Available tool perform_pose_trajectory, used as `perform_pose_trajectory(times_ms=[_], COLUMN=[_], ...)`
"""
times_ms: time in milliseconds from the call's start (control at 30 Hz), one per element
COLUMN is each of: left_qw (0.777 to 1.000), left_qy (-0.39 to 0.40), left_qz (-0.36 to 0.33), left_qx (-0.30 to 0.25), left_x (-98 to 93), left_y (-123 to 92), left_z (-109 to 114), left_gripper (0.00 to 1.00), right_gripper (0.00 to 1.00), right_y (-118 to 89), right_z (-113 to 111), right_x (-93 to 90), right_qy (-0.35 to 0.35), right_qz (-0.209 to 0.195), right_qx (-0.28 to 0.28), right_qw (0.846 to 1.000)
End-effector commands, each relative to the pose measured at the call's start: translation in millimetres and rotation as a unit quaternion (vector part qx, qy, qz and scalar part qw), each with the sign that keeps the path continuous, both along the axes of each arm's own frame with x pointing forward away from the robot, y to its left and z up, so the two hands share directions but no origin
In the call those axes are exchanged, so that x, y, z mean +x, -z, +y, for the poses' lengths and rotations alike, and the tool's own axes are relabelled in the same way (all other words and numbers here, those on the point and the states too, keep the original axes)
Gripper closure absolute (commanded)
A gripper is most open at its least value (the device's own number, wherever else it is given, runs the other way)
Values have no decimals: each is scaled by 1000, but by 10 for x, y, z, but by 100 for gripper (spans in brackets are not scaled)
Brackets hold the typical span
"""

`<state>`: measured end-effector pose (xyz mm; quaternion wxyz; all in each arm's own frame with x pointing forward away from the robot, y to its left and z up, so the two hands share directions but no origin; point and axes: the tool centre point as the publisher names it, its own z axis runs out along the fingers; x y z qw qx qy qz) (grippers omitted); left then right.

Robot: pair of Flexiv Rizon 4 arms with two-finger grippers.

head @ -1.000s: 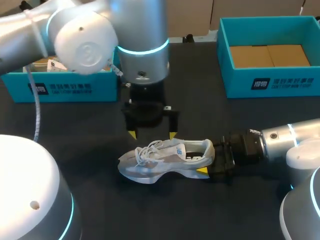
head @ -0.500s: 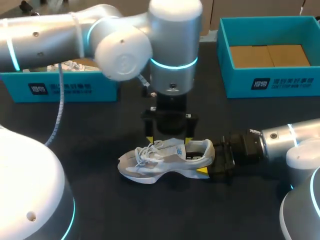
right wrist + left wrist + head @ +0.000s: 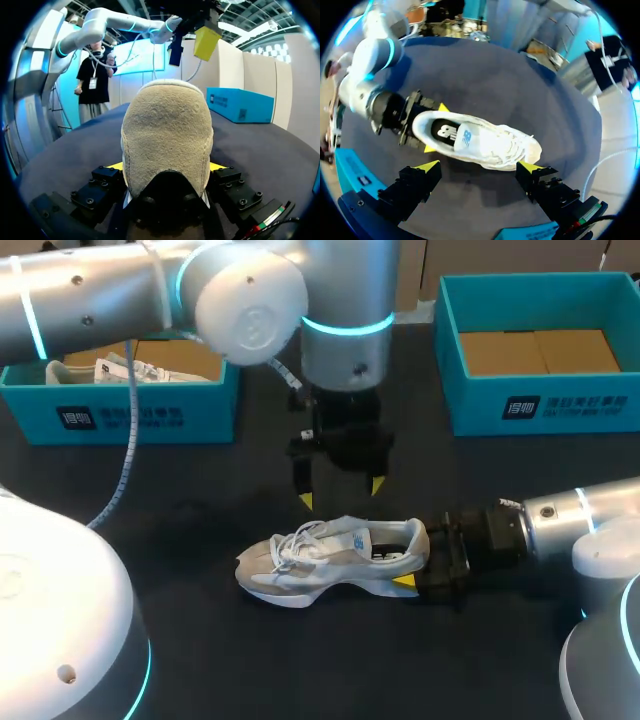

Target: Take the shoe out of the shoebox, open the shoe tongue, remove and reinsert the insole, then place the shoe into the shoebox

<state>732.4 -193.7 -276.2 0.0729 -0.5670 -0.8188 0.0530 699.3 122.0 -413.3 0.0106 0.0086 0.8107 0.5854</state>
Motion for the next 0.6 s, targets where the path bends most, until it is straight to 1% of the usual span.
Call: perform_pose_trajectory(times_ms=[33, 200, 233, 267, 300, 333, 367, 400, 433, 467, 600], left_qw=[983, 983, 977, 971, 961, 945, 923, 884, 832, 794, 794], left_qy=[-166, -166, -199, -223, -263, -311, -364, -443, -525, -572, -572], left_qz=[-14, -14, -51, -63, -80, -101, -122, -134, -149, -186, -186], left_qx=[-72, -72, -64, -55, -32, -20, 8, 63, 99, 82, 82], left_x=[-13, -13, -85, -136, -253, -357, -439, -457, -461, -463, -463], left_y=[-22, -22, -43, -55, -83, -102, -106, -91, -58, -43, -43], left_z=[121, 121, 86, 46, 2, -22, -61, -135, -177, -163, -163], left_gripper=[0, 0, 0, 0, 0, 0, 0, 0, 0, 0, 0], right_gripper=[100, 100, 100, 100, 100, 100, 100, 100, 100, 100, 100], right_y=[22, 22, 22, 22, 22, 22, 22, 22, 22, 22, 22], right_z=[16, 16, 16, 16, 16, 16, 16, 16, 16, 16, 16], right_x=[0, 0, 0, 0, 0, 0, 0, 0, 0, 0, 0], right_qy=[1, 1, 1, 1, 1, 1, 1, 1, 1, 1, 1], right_qz=[0, 0, 0, 0, 0, 0, 0, 0, 0, 0, 0], right_qx=[-1, -1, -1, -1, -1, -1, -1, -1, -1, -1, -1], right_qw=[1000, 1000, 1000, 1000, 1000, 1000, 1000, 1000, 1000, 1000, 1000])
